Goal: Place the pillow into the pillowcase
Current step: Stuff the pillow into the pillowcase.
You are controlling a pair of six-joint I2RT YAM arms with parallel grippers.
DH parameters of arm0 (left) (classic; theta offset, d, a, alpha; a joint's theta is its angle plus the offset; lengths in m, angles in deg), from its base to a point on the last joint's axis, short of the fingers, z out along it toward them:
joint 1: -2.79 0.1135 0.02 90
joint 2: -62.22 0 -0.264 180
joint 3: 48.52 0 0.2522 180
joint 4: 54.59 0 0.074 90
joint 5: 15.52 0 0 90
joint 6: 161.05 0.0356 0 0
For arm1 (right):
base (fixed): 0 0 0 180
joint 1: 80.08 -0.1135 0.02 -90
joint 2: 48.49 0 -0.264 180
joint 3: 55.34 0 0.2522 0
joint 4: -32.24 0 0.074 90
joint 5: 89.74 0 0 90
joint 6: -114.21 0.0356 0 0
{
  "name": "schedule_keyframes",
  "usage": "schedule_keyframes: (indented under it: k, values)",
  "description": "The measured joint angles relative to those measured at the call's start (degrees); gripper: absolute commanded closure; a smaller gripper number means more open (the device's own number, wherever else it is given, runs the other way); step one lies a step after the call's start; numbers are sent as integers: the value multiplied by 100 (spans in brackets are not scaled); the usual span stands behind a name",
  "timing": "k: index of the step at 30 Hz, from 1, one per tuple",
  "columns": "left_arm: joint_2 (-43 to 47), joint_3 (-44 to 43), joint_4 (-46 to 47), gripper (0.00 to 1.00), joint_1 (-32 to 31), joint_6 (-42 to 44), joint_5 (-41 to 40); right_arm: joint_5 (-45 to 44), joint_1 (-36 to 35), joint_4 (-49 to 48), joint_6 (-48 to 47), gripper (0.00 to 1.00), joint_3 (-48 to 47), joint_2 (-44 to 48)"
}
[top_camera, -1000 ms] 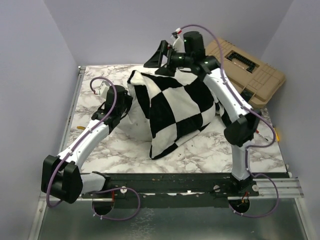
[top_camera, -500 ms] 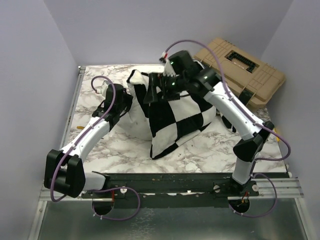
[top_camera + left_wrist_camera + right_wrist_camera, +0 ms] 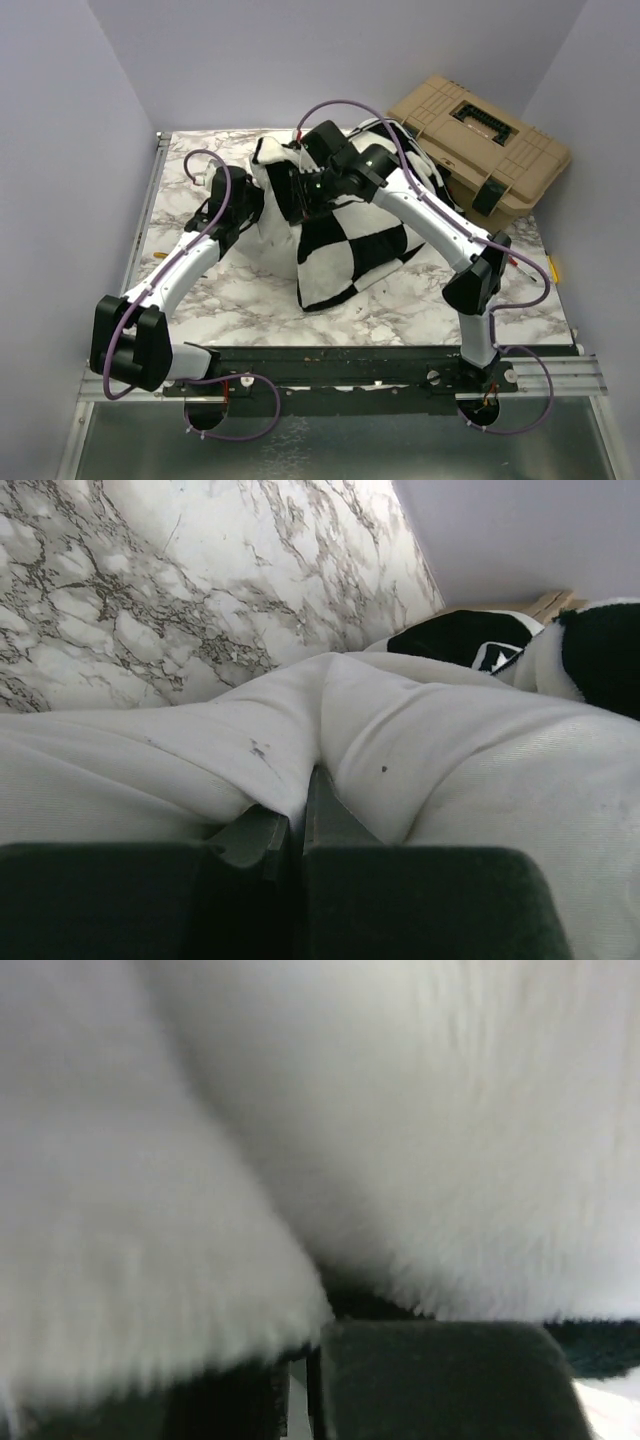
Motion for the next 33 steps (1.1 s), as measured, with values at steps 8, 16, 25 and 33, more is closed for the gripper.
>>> schedule_keyframes:
  k: [8, 16, 25, 33]
  values:
    - [501, 79, 142, 100, 42, 343, 173, 2356, 1088, -1764, 1646, 100, -551, 59]
    - [1679, 710, 1414, 100, -861, 1309, 225, 4083, 1672, -3864, 3864, 100, -1154, -511]
    - [898, 417, 2741, 100, -2166, 2098, -1147, 5167, 1534, -5484, 5552, 100, -1346, -761]
    - [479, 212, 2426, 100, -2085, 297, -2568, 5182, 1362, -5853, 5591, 100, -1373, -756]
